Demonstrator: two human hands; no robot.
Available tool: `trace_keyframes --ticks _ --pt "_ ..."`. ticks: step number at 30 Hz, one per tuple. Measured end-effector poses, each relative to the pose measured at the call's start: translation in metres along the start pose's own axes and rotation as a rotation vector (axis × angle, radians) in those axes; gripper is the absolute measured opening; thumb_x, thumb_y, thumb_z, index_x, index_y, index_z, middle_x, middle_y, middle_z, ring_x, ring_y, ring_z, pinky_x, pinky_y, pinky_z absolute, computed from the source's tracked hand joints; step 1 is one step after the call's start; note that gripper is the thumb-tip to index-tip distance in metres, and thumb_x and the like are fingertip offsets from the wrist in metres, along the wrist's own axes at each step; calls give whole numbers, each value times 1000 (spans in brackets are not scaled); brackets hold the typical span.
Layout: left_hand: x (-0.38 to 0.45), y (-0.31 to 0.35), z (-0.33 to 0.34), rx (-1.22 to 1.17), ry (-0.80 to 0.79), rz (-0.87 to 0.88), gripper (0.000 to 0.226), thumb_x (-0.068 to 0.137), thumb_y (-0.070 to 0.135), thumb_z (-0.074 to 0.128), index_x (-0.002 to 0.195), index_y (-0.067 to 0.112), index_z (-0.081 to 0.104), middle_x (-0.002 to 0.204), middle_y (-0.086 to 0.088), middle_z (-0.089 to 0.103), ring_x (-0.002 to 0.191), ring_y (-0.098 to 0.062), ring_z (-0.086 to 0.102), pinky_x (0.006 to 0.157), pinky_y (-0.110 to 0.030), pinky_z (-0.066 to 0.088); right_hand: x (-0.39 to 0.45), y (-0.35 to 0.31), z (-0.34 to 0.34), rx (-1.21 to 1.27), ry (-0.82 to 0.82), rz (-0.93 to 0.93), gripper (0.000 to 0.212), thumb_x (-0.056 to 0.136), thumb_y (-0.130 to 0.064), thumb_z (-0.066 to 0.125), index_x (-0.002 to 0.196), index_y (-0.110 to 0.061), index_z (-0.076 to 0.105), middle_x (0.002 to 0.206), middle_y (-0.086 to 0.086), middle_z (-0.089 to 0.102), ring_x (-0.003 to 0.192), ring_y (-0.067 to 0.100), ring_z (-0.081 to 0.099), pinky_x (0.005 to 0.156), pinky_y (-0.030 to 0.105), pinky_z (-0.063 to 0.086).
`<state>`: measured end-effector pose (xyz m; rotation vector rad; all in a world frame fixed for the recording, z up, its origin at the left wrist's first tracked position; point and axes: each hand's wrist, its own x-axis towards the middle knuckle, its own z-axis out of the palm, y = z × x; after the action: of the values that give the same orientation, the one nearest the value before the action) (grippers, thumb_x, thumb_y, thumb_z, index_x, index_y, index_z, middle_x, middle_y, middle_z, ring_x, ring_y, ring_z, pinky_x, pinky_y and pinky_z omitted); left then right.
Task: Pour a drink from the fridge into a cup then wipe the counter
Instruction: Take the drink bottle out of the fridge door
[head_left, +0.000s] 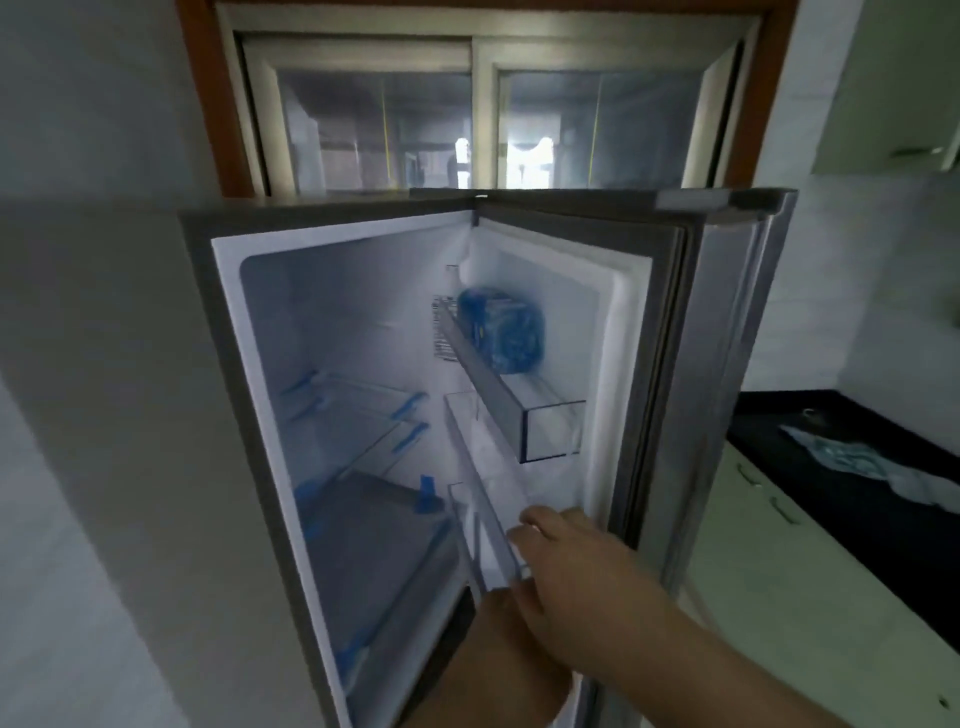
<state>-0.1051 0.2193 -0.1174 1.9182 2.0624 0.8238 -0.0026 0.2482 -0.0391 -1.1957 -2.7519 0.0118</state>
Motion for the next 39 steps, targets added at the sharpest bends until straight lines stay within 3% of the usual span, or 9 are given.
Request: trace_keyframes --ticks 2,4,9,15,17,20,26,32,39 --pt "3 2 19 183 -170 154 71 78 56 78 129 7 73 125 -12 74 109 -23 75 97 -30 56 2 28 11 -22 -107 112 63 106 -50 43 160 -19 33 165 2 33 146 28 38 116 43 39" --pt "3 -2 41 207 -240 287 56 68 39 80 117 13 79 108 -3 77 90 -20 77 77 -30 63 4 57 29 -49 -184 215 63 109 -49 38 162 -17 28 165 6 37 147 30 39 116 44 38" --pt "27 -16 49 195 -201 283 68 86 36 53 153 34 51 164 13 37 155 -10 30 117 -41 35 5 140 69 -88 -86 309 33 99 -11 49 131 -15 57 126 6 65 127 25 53 90 39 51" --pt "59 23 26 320 -281 184 66 102 42 41 165 38 22 174 16 13 161 -8 10 130 -38 18 12 229 81 105 148 334 34 72 19 62 97 -4 67 101 17 68 113 34 66 85 39 57" --pt "68 35 23 302 -225 177 63 107 38 49 164 39 24 174 18 14 160 -7 13 130 -40 19 17 251 72 54 75 363 43 89 14 45 126 -3 60 138 18 58 146 29 42 111 40 44" --pt "84 52 17 333 -195 181 62 107 38 49 164 39 24 174 18 14 159 -6 15 128 -35 20 26 278 58 -37 -26 361 48 100 6 36 143 -9 47 162 11 37 159 20 20 122 35 32" --pt "129 81 -17 366 -38 130 60 107 40 48 163 40 26 172 19 18 158 -7 20 126 -34 21 35 293 26 -129 -136 267 37 106 -14 41 143 -13 47 155 6 43 143 20 44 112 32 40" --pt "182 97 -64 442 95 69 62 104 40 53 162 34 32 171 9 29 155 -17 31 122 -44 35 55 244 -86 130 166 -28 42 102 -45 53 141 -31 57 137 -7 61 117 16 64 99 35 53" --pt "251 100 -120 657 203 -47 55 109 54 34 158 29 37 163 3 44 144 -23 47 111 -47 45 131 244 -168 220 357 -3 42 101 -39 60 139 -22 58 139 5 58 119 25 60 100 37 51"
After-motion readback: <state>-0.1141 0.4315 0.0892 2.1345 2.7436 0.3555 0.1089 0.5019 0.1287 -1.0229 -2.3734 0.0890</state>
